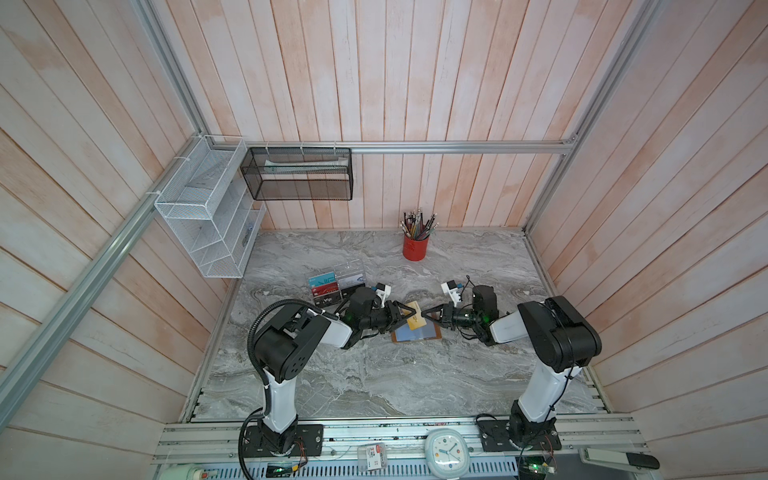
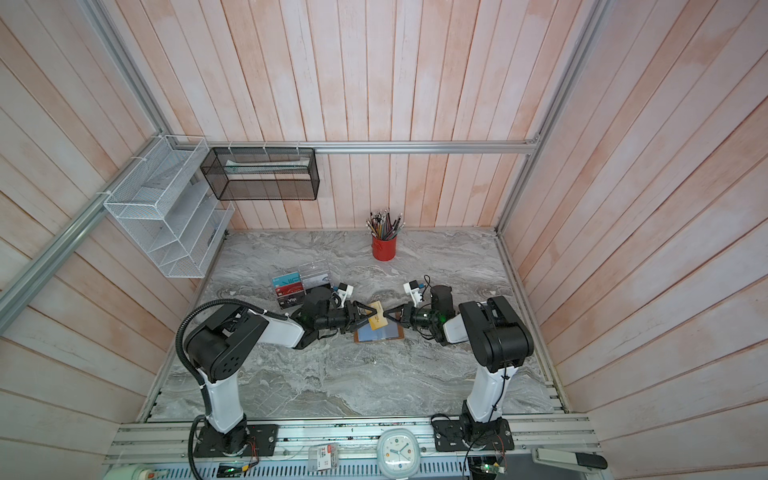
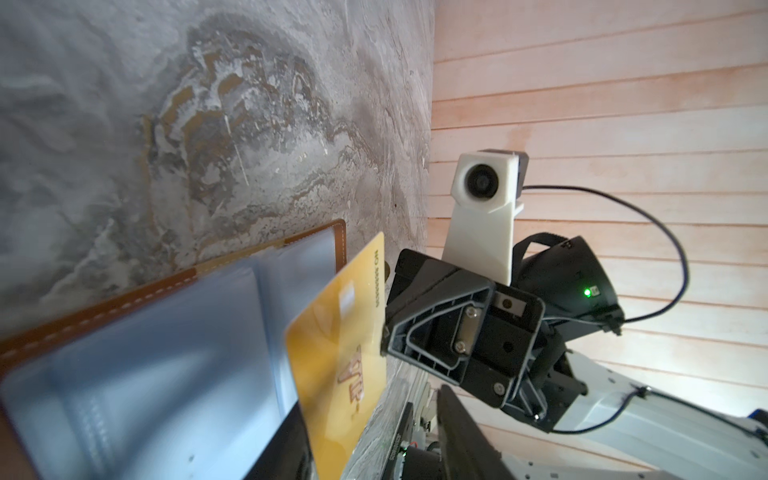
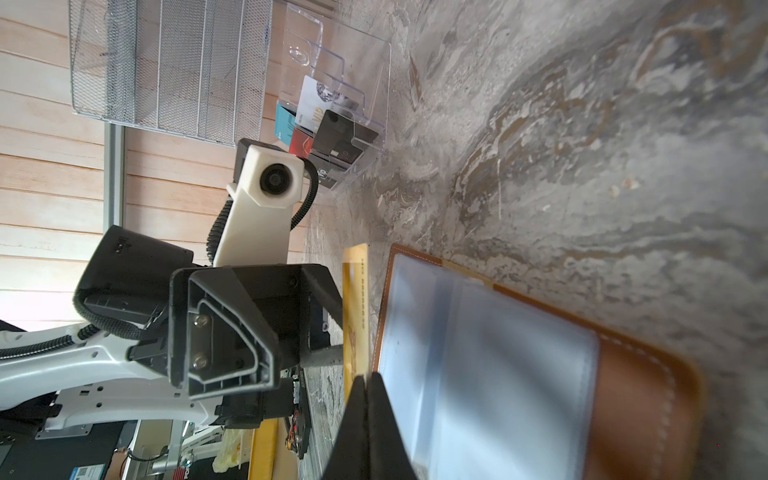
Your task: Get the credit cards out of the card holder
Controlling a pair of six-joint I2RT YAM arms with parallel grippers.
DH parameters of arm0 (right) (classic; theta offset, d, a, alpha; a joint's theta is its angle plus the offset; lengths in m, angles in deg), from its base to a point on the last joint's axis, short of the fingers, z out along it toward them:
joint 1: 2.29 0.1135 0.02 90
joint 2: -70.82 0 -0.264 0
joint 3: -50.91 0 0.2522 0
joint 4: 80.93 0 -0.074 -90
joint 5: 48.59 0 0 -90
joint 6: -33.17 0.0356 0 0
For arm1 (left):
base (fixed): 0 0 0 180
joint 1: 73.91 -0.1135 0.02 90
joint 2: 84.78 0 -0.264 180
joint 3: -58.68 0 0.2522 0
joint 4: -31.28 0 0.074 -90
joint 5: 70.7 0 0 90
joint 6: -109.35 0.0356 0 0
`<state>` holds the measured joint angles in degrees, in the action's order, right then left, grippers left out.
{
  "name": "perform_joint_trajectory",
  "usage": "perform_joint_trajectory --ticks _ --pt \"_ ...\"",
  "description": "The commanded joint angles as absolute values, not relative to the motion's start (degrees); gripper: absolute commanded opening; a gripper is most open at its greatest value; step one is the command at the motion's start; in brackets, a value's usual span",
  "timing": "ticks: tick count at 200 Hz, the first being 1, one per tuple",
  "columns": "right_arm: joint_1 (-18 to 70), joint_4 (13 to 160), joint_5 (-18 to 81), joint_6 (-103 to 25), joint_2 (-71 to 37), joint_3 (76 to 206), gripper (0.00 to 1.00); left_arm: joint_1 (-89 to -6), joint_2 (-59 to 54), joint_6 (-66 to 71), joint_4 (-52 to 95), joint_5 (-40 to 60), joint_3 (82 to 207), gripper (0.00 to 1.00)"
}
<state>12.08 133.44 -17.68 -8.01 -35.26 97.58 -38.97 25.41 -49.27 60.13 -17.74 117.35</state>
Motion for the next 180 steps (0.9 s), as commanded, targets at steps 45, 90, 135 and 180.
perform_joint_trajectory --ticks 45,90,135,180 --pt "12.3 136.2 -19.8 -7.1 -37.5 97.8 0.0 -38.8 24.3 -48.7 63.1 -18.4 115.9 0.26" --pt "12.3 135.3 -19.9 -7.4 -36.9 98.4 0.0 -38.9 24.3 -48.7 63.1 -18.3 115.8 0.17" --pt "12.3 134.2 -19.2 -7.6 -34.8 98.5 0.0 -38.9 24.2 -49.1 63.7 -18.2 115.7 0.0" --pt "12.2 131.8 -17.9 -8.4 -31.4 98.4 0.13 -38.9 23.8 -49.1 63.4 -18.1 116.0 0.0"
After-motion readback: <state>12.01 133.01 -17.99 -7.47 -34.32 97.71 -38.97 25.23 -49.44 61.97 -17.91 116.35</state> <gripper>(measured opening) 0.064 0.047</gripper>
